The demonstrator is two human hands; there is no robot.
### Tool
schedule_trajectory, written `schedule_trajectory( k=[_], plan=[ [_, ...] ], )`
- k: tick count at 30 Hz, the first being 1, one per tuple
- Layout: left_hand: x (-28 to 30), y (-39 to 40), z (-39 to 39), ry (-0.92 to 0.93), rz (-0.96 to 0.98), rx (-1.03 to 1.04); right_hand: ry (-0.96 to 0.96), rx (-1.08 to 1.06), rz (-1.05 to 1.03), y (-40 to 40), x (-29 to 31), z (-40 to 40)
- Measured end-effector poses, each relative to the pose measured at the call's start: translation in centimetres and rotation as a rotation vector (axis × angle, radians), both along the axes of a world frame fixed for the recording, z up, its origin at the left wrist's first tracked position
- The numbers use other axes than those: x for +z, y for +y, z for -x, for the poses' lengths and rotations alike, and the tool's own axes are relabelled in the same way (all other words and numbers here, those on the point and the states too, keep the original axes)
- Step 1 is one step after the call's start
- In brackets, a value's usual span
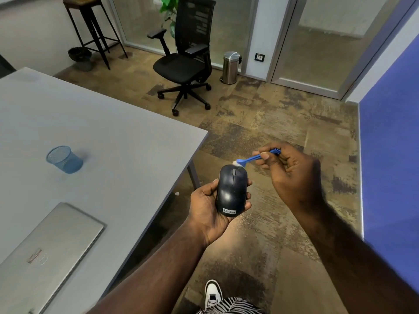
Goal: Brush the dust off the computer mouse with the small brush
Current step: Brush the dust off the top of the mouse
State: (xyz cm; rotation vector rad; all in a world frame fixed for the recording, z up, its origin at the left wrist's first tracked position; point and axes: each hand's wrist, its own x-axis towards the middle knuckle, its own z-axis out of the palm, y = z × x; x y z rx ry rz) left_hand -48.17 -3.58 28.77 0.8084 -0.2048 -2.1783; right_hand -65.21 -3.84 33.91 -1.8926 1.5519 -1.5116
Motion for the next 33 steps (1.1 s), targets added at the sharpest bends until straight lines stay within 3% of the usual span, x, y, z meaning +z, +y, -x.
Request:
schedule_trajectory(
  k=[6, 11, 15, 20, 23, 28, 33],
  plan=[
    [0.1, 0.2, 0.5, -0.068, 0.009, -0.022, 0.093, 0.138, 0.002, 0.4, 0.6, -1.3],
    [0.1, 0.3, 0.4, -0.117, 0.024, -0.046, 0.119, 0.032, -0.004, -0.3, 0.7, -0.8],
    [0.3, 0.4, 0.4, -0.131, 0.026, -0.034, 0.148, 0.118, -0.008, 0.1, 1.0, -0.8],
    [0.3, 0.3, 0.2, -0.142, 0.028, -0.042, 0.103, 0.079, -0.02, -0.2, 0.6, -0.2],
    [0.2, 0.2, 0.1, -0.094, 0.004, -0.034, 0.094, 0.108, -0.038, 0.3, 0.8, 0.3],
    [-0.1, 0.0, -0.2, -0.001, 0.002, -0.008, 0.105, -0.035, -0.008, 0.1, 1.0, 1.4],
    [-0.2, -0.7, -0.6, 0.072, -0.057, 0.062, 0.089, 0.096, 0.008, 1.5, 0.4, 1.1]
  ],
)
